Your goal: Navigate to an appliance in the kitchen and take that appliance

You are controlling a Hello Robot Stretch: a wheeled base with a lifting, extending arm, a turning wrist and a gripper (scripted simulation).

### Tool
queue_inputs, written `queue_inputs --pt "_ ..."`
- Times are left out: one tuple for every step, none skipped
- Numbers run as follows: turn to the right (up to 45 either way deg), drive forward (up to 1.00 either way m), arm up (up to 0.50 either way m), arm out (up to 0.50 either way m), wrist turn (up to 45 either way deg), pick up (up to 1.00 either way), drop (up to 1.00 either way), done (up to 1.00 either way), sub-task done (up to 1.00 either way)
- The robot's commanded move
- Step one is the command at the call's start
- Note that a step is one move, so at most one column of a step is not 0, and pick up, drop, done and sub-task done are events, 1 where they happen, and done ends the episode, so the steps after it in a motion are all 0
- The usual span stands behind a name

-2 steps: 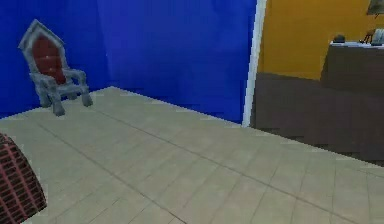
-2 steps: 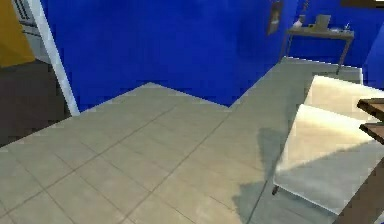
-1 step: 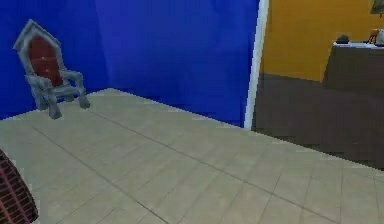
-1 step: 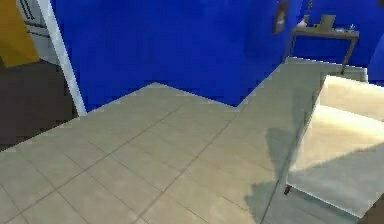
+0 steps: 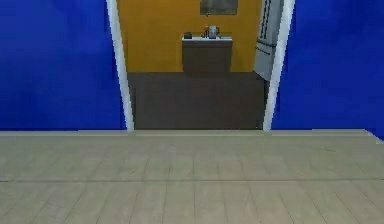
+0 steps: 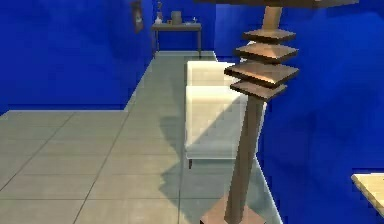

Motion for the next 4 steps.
queue_inputs --pt "0.0 1.00 0.00 0.00 0.0 0.00 0.00 0.00 0.00" --pt "0.0 1.00 0.00 0.00 0.0 0.00 0.00 0.00 0.00" --pt "0.0 1.00 0.00 0.00 0.0 0.00 0.00 0.00 0.00" --pt "0.0 1.00 0.00 0.00 0.0 0.00 0.00 0.00 0.00"
